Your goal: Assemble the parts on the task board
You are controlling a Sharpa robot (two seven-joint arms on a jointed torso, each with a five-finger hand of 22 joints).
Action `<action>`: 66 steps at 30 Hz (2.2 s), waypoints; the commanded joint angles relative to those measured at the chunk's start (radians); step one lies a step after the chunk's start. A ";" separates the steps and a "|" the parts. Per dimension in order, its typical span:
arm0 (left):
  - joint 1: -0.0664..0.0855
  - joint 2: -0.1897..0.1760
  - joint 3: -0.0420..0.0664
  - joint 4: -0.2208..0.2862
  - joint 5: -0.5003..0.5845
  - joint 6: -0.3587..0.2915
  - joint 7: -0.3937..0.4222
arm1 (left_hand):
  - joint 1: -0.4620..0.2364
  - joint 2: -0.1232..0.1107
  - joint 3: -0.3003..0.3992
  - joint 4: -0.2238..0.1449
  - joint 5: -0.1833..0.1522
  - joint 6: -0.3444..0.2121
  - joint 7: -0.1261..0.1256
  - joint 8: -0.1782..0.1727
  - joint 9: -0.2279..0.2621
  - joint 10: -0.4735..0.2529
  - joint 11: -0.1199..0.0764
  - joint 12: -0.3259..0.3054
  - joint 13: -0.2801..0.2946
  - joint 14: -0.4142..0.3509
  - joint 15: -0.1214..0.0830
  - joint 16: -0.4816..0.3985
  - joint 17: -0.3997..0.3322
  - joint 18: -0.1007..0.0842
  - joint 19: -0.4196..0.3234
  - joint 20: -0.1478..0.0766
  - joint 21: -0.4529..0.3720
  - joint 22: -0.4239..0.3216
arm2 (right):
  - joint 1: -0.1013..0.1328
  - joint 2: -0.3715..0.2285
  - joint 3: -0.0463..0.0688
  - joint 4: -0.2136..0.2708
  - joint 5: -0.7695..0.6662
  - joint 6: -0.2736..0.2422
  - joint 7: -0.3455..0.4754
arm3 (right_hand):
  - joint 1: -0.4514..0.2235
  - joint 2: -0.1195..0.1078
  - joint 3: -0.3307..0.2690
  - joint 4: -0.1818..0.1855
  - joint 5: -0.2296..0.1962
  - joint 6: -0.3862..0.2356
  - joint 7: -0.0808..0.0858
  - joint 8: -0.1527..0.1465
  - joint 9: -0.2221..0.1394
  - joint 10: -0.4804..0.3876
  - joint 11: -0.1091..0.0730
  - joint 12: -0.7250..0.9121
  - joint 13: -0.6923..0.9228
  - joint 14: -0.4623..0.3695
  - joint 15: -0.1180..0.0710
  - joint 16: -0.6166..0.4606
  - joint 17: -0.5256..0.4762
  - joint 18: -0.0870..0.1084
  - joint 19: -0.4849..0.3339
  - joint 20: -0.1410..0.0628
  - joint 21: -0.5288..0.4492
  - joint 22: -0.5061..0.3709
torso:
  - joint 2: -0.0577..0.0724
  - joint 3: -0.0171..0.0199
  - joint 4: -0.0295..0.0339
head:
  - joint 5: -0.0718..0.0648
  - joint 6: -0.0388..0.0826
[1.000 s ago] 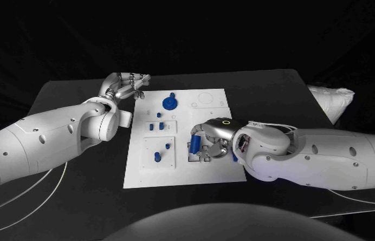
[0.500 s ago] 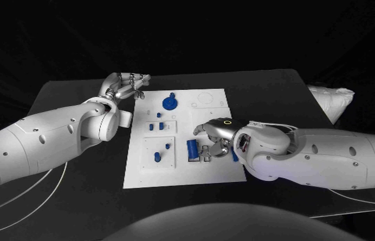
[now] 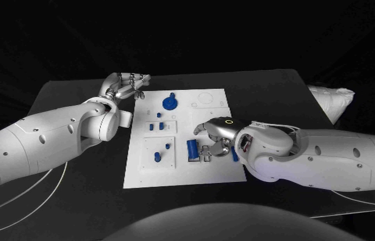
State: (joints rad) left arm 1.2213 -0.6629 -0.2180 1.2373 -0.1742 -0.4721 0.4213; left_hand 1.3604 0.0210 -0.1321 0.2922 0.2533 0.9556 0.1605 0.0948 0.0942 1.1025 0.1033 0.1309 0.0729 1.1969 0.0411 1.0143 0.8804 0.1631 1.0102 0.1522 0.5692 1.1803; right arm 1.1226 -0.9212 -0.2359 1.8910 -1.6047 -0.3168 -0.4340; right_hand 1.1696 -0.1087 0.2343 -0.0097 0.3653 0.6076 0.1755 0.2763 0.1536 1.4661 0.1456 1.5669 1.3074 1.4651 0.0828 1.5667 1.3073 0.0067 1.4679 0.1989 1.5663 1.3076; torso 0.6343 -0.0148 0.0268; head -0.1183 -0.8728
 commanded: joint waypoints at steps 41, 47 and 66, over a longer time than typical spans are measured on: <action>-0.001 0.001 0.001 0.001 -0.003 0.018 0.005 | 0.006 0.008 -0.008 0.000 0.004 -0.007 0.002 0.007 0.001 -0.009 0.003 0.004 0.000 -0.004 0.001 -0.006 -0.003 0.009 0.004 0.001 -0.007 -0.001 | -0.020 0.023 0.000 0.013 -0.102 0.008 -0.002 | 0.096 -0.021 -0.041 0.031 -0.077 -0.003 -0.013 0.037 0.013 0.105 -0.051 0.004 0.263 0.106 -0.054 0.004 0.264 -0.007 0.103 -0.057 0.004 0.263 | 0.000 -0.0002 0.0002 | -0.005 0.000; -0.001 0.001 0.001 0.001 -0.003 0.018 0.005 | 0.006 0.008 -0.008 0.000 0.004 -0.007 0.002 0.007 0.001 -0.009 0.003 0.004 0.000 -0.004 0.001 -0.006 -0.003 0.009 0.004 0.001 -0.007 -0.001 | -0.021 0.025 0.000 0.013 -0.102 0.020 -0.002 | 0.104 -0.019 -0.039 0.031 -0.075 -0.004 -0.016 0.048 0.019 0.105 -0.054 0.004 0.263 0.106 -0.058 0.004 0.264 -0.007 0.103 -0.061 0.004 0.263 | 0.000 -0.0003 -0.0006 | -0.004 0.000; -0.001 0.002 0.001 0.000 -0.003 0.019 0.004 | 0.006 0.008 -0.008 0.000 0.004 -0.007 0.002 0.007 0.001 -0.009 0.003 0.004 0.000 -0.004 0.001 -0.006 -0.003 0.009 0.004 0.001 -0.007 -0.001 | -0.021 0.037 0.000 -0.001 -0.101 0.059 -0.003 | 0.124 -0.012 -0.034 0.030 -0.053 0.028 -0.033 0.114 0.058 0.105 -0.070 0.004 0.263 0.106 -0.072 0.004 0.264 -0.007 0.103 -0.074 0.004 0.263 | 0.000 -0.0004 0.0003 | -0.006 0.000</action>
State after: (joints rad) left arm 1.2198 -0.6626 -0.2180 1.2358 -0.1742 -0.4689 0.4198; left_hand 1.3604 0.0210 -0.1321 0.2922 0.2533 0.9555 0.1605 0.0987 0.0936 1.0989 0.1070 0.1309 0.0728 1.1968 0.0411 1.0143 0.8782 0.1631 1.0102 0.1522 0.5692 1.1803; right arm 1.1040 -0.8869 -0.2336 1.8931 -1.6927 -0.2958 -0.4331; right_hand 1.2815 -0.1194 0.1961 0.0182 0.3082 0.6305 0.1415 0.3871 0.2112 1.4663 0.0850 1.5669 1.3080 1.4631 0.0173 1.5667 1.3076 0.0067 1.4662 0.1320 1.5663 1.3079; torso 0.6341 -0.0149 0.0268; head -0.1245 -0.8728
